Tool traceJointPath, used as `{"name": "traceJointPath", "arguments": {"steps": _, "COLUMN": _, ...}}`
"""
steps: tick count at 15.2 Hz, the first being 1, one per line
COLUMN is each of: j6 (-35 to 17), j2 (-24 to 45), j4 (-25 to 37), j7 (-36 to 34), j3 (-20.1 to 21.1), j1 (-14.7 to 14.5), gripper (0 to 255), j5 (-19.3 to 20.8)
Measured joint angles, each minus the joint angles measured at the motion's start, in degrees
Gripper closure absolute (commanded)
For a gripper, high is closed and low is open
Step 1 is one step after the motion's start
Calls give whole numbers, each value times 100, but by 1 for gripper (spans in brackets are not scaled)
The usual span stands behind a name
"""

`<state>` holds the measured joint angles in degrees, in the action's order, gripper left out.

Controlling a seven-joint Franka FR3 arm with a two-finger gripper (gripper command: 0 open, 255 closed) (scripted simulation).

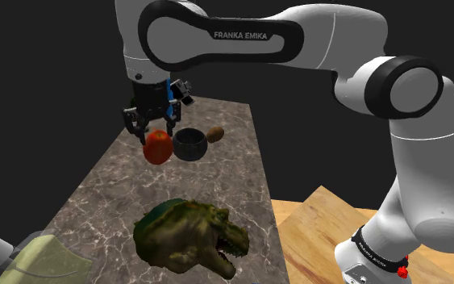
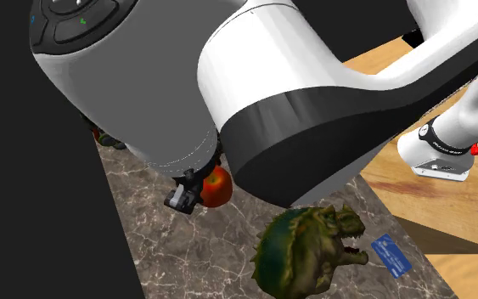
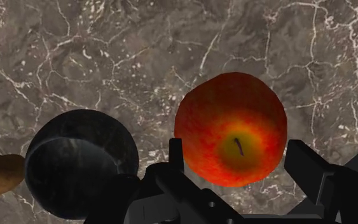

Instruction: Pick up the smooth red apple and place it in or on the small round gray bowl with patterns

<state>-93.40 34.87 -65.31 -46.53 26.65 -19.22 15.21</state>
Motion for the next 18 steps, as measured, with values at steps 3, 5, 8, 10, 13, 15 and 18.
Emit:
{"name": "traceJointPath", "arguments": {"steps": 3, "j6": 267, "j2": 66, "j4": 339, "j7": 14, "j3": -5, "j1": -77, "gripper": 255, "j5": 16}}
{"name": "traceJointPath", "arguments": {"steps": 5, "j6": 430, "j2": 92, "j4": 534, "j7": 24, "j3": -7, "j1": -120, "gripper": 255, "j5": 24}}
{"name": "traceJointPath", "arguments": {"steps": 8, "j6": 673, "j2": 107, "j4": 801, "j7": 52, "j3": -8, "j1": -166, "gripper": 255, "j5": 29}}
{"name": "traceJointPath", "arguments": {"steps": 10, "j6": 882, "j2": 197, "j4": 1110, "j7": 81, "j3": -24, "j1": -231, "gripper": 255, "j5": 56}}
{"name": "traceJointPath", "arguments": {"steps": 13, "j6": 991, "j2": 148, "j4": 1175, "j7": 210, "j3": -38, "j1": -130, "gripper": 255, "j5": 39}}
{"name": "traceJointPath", "arguments": {"steps": 15, "j6": 1053, "j2": 89, "j4": 1187, "j7": 393, "j3": -64, "j1": 33, "gripper": 255, "j5": 17}}
{"name": "traceJointPath", "arguments": {"steps": 18, "j6": 1104, "j2": 6, "j4": 1175, "j7": 739, "j3": -117, "j1": 343, "gripper": 255, "j5": -19}}
